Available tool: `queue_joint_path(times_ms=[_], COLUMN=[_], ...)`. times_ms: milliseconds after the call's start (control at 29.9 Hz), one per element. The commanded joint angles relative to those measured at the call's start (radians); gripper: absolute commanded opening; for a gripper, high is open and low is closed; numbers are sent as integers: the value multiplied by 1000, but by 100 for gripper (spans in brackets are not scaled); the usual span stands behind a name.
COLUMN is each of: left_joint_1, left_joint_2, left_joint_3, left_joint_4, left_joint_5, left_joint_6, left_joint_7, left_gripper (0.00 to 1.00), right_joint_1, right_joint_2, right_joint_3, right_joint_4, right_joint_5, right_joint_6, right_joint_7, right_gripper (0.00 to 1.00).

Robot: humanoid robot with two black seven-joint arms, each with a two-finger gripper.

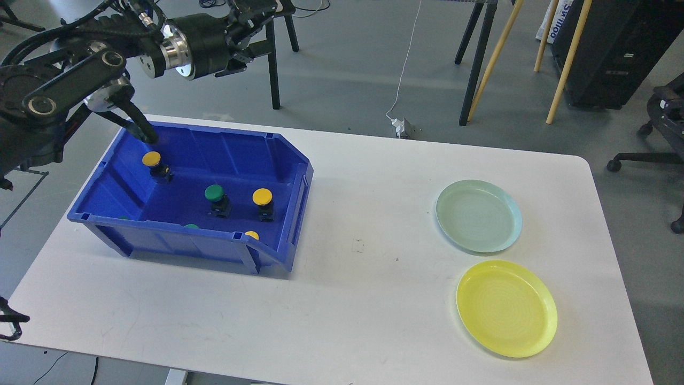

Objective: Pass button and place on color plate
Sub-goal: 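Raise the left gripper and reposition it above the blue bin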

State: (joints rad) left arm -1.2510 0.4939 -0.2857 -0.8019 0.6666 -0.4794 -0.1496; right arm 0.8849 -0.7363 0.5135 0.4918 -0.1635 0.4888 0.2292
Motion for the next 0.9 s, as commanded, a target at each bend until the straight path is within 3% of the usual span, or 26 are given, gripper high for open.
queue_joint_path(times_ms=[0,167,267,334,434,568,635,868], left_joint_1=[7,38,38,36,21,21,31,58], left_joint_2=[-5,-8,-3,-18,-93,-71,-31,179], left_joint_3=[-30,-104,-193,-207,-202,-194,-187,-102], left_joint_4=[-29,-33,21,94,164,106,66,-137], left_joint_5=[-1,-22,-56,-59,-59,-56,-33,246], left_joint_6=[4,-9,-9,-9,-9,-9,-9,-9], left_joint_7=[-13,-108,-101,-90,-107,-96,-91,-96], left_gripper=[100,100,100,100,100,99,94,87], right_joint_1=[-3,-3,-3,-3,-9,-37,-44,-113], right_joint_2=[8,0,1,14,5,0,-9,-164], right_joint_3=[-9,0,17,46,56,63,54,42], right_joint_4=[-1,1,1,-7,13,43,54,136], right_joint_5=[-1,2,4,4,10,12,10,1], right_joint_6=[0,0,0,0,0,0,0,0], right_joint_7=[-1,-4,7,41,70,65,64,73], right_gripper=[99,99,99,99,99,99,99,98])
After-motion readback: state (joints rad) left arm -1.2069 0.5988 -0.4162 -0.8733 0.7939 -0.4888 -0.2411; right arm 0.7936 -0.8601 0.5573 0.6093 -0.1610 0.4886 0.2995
